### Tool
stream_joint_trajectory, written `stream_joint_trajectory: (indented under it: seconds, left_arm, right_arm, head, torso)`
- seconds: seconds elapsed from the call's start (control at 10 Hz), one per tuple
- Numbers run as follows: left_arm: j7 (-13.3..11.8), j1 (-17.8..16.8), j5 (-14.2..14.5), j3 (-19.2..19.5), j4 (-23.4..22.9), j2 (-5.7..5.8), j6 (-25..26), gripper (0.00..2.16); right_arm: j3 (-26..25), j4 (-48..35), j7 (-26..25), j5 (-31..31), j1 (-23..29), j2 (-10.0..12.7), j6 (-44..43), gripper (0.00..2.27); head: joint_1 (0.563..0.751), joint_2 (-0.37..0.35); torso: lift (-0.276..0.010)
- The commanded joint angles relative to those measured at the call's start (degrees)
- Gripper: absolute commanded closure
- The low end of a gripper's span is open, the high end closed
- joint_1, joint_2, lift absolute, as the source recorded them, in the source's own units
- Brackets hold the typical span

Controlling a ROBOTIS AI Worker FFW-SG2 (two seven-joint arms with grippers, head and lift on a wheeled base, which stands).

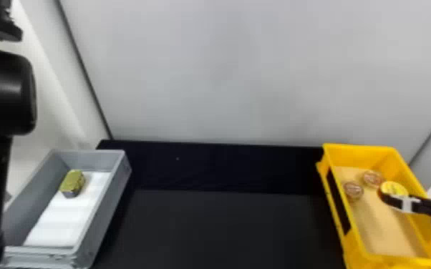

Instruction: Pick up the round yellow can and place it in the yellow rectangular box

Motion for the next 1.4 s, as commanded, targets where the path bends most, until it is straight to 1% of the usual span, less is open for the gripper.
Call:
stream_joint_trajectory:
  seconds: [0.0, 0.3, 0.7, 1.1, 1.3]
  left_arm:
    - [0.00, -0.16, -0.01, -0.06, 0.00, -0.03, -0.09, 0.15]
    - [0.00, -0.16, 0.07, -0.06, 0.00, -0.12, 0.00, 0.15]
    - [0.00, -0.25, 0.07, -0.06, -0.18, -0.12, 0.00, 0.15]
    - [-0.18, -0.25, 0.07, 0.12, -0.71, 0.32, 0.08, 0.15]
    - [-0.18, -0.34, 0.07, 0.12, -0.79, 0.32, 0.08, 0.15]
  right_arm:
    - [0.72, 4.75, -1.30, -3.63, -0.69, -0.47, -0.85, 0.67]
    - [1.16, 7.56, -2.00, -4.33, -0.86, -0.47, -0.68, 0.67]
    - [2.56, 10.81, -2.44, -4.86, -1.92, -1.08, -1.20, 0.67]
    - [3.53, 14.41, -2.88, -5.21, -3.41, -1.35, -1.91, 0.67]
    - [3.62, 15.03, -3.14, -5.21, -3.50, -1.35, -1.73, 0.67]
  head:
    - [0.663, 0.054]
    - [0.663, 0.054]
    - [0.663, 0.054]
    - [0.663, 0.054]
    - [0.663, 0.054]
  torso:
    - [-0.010]
    - [-0.010]
    - [-0.010]
    - [-0.010]
    - [-0.010]
